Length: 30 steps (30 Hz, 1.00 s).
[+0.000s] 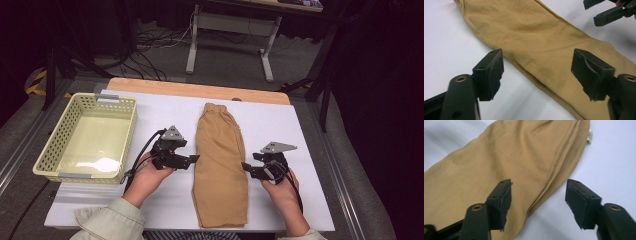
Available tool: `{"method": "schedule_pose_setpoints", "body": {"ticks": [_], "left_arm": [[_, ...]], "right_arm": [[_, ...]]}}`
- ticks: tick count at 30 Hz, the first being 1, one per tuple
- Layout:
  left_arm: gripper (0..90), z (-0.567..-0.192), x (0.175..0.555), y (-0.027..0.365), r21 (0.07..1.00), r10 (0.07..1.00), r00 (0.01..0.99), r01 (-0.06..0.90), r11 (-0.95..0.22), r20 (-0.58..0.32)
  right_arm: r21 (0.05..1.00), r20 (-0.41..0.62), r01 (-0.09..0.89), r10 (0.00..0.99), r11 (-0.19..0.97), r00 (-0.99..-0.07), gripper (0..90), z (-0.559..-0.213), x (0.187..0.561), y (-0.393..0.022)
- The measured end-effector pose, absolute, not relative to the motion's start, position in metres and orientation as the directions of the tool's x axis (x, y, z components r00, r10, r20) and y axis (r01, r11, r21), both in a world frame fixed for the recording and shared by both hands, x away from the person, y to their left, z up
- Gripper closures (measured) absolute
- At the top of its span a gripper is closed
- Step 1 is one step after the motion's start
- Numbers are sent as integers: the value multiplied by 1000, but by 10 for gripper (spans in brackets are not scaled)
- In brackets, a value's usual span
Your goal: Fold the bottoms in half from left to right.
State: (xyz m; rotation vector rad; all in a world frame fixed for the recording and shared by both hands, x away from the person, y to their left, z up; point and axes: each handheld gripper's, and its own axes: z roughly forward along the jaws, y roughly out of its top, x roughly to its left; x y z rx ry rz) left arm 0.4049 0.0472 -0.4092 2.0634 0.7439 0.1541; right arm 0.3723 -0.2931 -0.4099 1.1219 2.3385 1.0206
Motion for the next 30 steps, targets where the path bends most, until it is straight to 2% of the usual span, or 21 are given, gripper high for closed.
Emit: {"method": "schedule_pose_setpoints", "body": {"ticks": [6, 18, 23, 30], "left_arm": [[168, -409, 415, 46, 797, 559, 808, 457, -394, -187], [61, -406, 429, 46, 800, 571, 798, 463, -381, -190], [56, -402, 435, 43, 792, 584, 801, 440, -423, -133], [44, -402, 444, 39, 794, 600, 788, 448, -410, -135]], "right_arm": [[741, 11, 530, 781, 413, -624, 283, -404, 385, -296], [751, 78, 545, 769, 373, -634, 142, -396, 411, -297], [751, 52, 535, 774, 386, -631, 80, -396, 418, -294], [749, 63, 543, 774, 381, -630, 27, -398, 430, -292]]}}
